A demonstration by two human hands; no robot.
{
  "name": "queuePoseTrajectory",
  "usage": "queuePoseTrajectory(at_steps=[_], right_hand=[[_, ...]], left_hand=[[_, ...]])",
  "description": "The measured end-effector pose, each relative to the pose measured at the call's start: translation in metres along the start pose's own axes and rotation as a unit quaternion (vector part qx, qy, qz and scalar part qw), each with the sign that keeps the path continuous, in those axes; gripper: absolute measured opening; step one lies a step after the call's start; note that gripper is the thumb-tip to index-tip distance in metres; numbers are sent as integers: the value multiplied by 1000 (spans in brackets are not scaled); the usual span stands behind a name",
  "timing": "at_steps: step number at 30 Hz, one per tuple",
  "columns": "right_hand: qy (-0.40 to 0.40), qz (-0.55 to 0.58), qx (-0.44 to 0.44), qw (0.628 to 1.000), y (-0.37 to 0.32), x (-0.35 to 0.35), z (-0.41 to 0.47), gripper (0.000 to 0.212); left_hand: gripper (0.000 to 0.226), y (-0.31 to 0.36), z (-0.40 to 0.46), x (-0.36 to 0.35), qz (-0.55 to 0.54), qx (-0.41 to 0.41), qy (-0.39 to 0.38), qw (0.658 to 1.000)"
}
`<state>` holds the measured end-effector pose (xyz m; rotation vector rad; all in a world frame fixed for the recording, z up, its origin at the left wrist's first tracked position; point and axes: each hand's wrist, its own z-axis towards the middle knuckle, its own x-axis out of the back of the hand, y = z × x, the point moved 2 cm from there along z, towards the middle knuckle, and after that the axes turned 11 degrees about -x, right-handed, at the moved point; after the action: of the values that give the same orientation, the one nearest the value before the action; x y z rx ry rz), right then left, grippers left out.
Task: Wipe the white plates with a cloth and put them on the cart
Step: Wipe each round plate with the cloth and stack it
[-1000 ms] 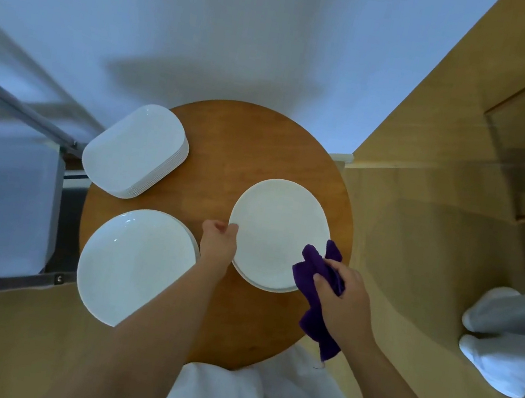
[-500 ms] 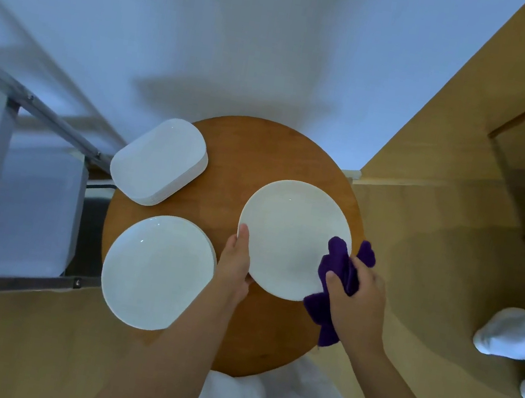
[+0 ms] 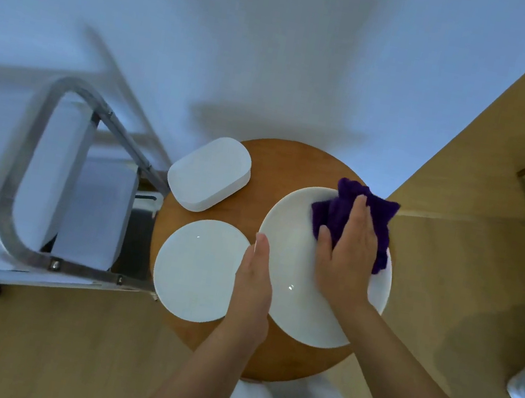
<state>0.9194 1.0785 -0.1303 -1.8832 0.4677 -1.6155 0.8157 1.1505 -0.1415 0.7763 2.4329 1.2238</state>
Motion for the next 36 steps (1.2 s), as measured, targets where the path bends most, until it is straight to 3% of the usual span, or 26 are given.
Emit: queuePoseTrajectory(at_steps=[2, 4, 6, 8, 10, 12, 14, 18, 23, 26, 28, 31, 36], right_hand=[[-33, 94, -6, 995, -25, -8, -9, 67], [-83, 124, 23, 989, -49, -16, -24, 65], [-137, 106, 85, 981, -66, -22, -46, 60], [-187, 109, 138, 966, -76, -23, -66, 55], [-219, 114, 140, 959, -81, -22, -84, 56], [-212, 74, 151, 963, -76, -21, -96, 56], [-182, -5, 214, 960, -67, -14, -104, 55], [-152, -110, 295, 937, -45, 1, -89, 54], [-64, -207, 321, 922, -36, 11, -51, 61], [-3, -191, 279, 941, -57, 11, -35, 63], [20, -159, 220, 962, -78, 3, -33, 66], [-2, -86, 147, 985, -108, -14, -43, 65], [-125, -5, 290, 949, -122, -29, -96, 53]], left_hand=[[33, 5, -1, 7, 40, -31, 9, 999], [47, 12, -4, 14, 37, -58, 0, 998], [55, 16, -7, 20, -45, -66, -13, 997], [46, 26, -11, 31, -113, -80, -15, 990], [51, 37, -12, 46, -136, -85, -7, 987], [51, 47, -8, 61, -162, -79, 13, 984], [59, 59, -6, 72, -169, -66, 13, 983], [88, 76, -9, 84, -164, -67, -56, 983], [70, 78, -12, 95, -129, -97, -65, 985], [49, 75, -17, 94, -92, -103, -68, 988], [48, 71, -21, 90, -78, -115, -81, 987], [47, 72, -22, 86, -73, -135, -69, 986], [58, 98, -13, 97, -164, -156, -33, 973]])
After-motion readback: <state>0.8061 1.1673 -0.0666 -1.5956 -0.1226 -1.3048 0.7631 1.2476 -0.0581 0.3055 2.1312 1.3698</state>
